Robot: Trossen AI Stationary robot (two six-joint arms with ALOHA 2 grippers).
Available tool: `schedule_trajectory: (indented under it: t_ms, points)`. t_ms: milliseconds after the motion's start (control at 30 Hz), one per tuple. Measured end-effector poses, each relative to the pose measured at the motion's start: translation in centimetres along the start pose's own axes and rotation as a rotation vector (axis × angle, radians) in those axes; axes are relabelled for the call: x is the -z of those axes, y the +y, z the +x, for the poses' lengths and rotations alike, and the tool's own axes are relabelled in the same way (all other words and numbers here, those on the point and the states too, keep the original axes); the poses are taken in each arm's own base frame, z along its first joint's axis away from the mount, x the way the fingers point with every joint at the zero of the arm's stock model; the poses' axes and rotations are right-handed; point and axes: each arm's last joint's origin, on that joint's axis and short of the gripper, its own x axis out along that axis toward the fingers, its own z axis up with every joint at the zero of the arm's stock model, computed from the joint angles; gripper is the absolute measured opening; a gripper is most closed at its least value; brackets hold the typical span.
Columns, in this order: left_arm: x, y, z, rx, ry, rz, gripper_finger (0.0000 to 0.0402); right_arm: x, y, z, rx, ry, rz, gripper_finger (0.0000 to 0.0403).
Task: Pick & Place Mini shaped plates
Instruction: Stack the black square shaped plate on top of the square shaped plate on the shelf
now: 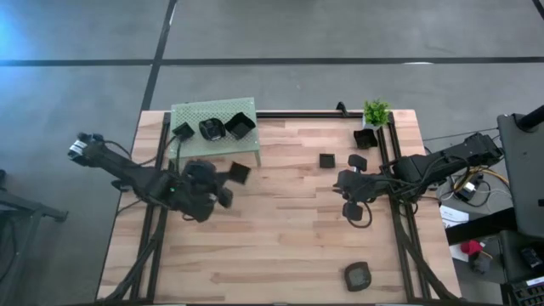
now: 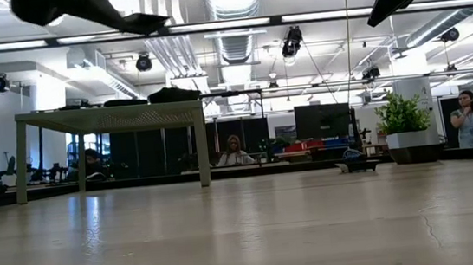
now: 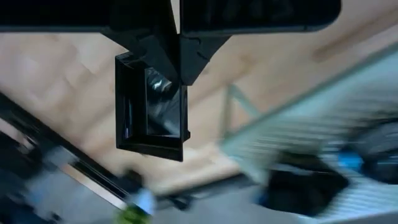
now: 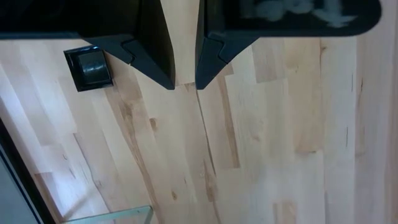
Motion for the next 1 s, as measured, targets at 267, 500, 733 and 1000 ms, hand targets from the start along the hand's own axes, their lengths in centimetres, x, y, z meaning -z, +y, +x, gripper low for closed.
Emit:
schedule_trajectory:
  t_ms: [267, 500, 733, 1000]
  points:
    - [-0.6, 4.2, -1.4, -0.172, -0.121, -0.156, 0.0000, 0.0, 0.0, 0.0, -0.001, 0.000, 0.000, 0.0059]
    - [-0.4, 6.8, -1.9, -0.250, -0.160, -0.195, 0.0000, 0.0, 0.0, 0.0, -0.001, 0.000, 0.003, 0.0059]
    - [-0.4, 9.3, -2.5, -0.265, -0.221, -0.272, 0.0000, -0.1, 0.0, 0.0, -0.005, -0.008, 0.008, 0.0059]
    - [-0.2, 12.4, -2.6, -0.303, -0.246, -0.349, 0.0000, -0.3, 0.1, 0.0, -0.013, -0.026, 0.011, 0.0059]
